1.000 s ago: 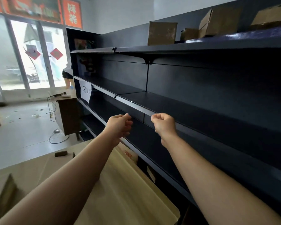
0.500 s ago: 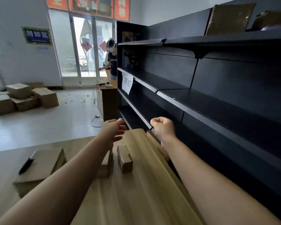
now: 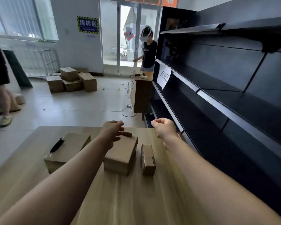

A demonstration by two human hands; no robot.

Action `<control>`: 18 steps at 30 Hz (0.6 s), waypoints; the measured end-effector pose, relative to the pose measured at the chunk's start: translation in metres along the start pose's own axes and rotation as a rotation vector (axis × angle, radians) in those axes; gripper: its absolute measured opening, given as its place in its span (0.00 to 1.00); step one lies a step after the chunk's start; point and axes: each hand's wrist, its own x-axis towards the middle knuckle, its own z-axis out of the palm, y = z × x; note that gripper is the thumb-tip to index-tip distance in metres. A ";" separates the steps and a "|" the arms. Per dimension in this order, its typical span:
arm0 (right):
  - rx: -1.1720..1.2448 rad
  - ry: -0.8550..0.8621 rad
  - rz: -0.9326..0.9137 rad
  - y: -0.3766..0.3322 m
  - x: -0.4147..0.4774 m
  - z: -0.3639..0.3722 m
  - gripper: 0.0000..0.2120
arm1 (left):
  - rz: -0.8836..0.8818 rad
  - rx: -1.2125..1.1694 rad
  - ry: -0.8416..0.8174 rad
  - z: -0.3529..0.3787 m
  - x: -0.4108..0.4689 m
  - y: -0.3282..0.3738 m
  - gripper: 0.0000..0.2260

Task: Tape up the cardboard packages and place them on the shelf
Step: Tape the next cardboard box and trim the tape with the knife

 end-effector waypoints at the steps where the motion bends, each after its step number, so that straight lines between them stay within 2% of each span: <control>1: -0.009 -0.018 0.010 0.003 0.006 0.007 0.05 | -0.009 0.010 0.013 -0.003 0.006 -0.004 0.09; 9: -0.039 -0.159 0.136 0.038 0.045 0.067 0.04 | -0.089 0.152 0.050 -0.021 0.057 -0.041 0.12; 12: -0.052 -0.211 0.209 0.058 0.061 0.088 0.09 | -0.127 0.233 0.031 -0.025 0.077 -0.059 0.14; 16: -0.078 -0.238 0.320 0.085 0.074 0.111 0.07 | -0.179 0.334 -0.020 -0.027 0.099 -0.081 0.17; 18: -0.084 -0.257 0.371 0.099 0.079 0.122 0.11 | -0.211 0.374 -0.046 -0.028 0.107 -0.093 0.18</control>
